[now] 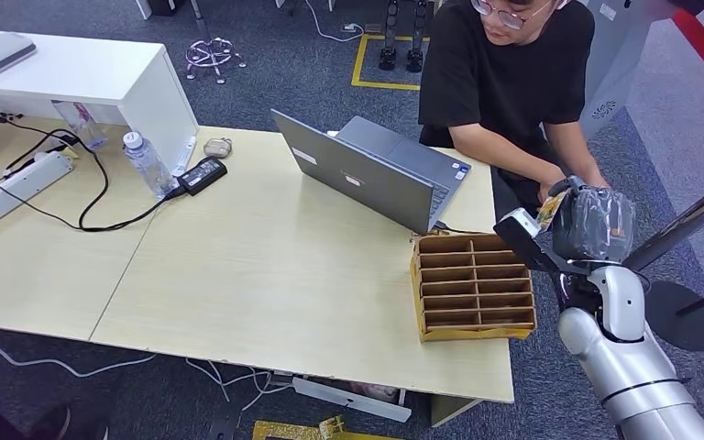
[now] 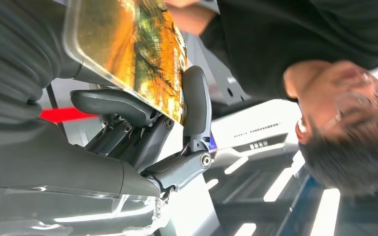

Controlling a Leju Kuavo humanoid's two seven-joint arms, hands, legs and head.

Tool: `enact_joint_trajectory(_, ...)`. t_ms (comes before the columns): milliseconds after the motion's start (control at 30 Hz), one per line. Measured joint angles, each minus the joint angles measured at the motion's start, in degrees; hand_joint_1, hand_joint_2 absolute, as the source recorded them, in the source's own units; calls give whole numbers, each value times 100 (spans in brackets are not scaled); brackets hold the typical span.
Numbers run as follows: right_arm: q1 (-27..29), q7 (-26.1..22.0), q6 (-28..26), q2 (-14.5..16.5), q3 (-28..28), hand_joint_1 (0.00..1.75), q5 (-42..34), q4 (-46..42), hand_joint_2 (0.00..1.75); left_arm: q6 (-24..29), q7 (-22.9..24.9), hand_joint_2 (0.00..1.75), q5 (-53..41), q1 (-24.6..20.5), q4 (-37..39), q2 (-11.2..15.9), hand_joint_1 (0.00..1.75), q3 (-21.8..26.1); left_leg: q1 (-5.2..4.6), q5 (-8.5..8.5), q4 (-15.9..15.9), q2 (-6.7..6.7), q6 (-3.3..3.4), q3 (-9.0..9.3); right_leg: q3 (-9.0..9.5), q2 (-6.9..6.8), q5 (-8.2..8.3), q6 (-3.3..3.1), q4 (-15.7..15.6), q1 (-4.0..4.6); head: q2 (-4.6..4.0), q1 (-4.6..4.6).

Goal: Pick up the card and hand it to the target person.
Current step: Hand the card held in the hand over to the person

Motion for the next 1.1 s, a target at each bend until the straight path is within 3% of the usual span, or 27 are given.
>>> enact_joint_trajectory(300,-238,-297,-97,348,115,171,-680,1044,175,-51,60,0,-24,-2,0,35,0,-131,0,0,0,-1,0,0,0,-1,0,0,0,0,0,1)
enact_joint_trajectory(667,-338,-136,-344,517,146,173,-714,1692,175,-78,93,0,-28,-4,0,71,0,-229,0,0,1,0,0,1,-1,0,0,0,0,0,0,-1)
enact_joint_trajectory(867,-372,363,-571,525,39,172,172,1998,175,-81,170,0,-41,-7,0,92,0,-288,0,0,3,1,0,3,-3,2,0,0,-1,-1,0,0)
enact_joint_trajectory(1033,-243,433,-575,521,-426,171,926,2067,175,-59,227,0,-52,-10,0,106,0,-360,-1,0,4,1,0,3,-3,2,0,0,-1,-1,0,1)
enact_joint_trajectory(1100,-184,424,-575,521,-665,163,1182,2079,175,-55,237,0,-60,-11,0,109,0,-390,-1,0,4,1,0,3,-3,1,0,0,-1,-1,0,1)
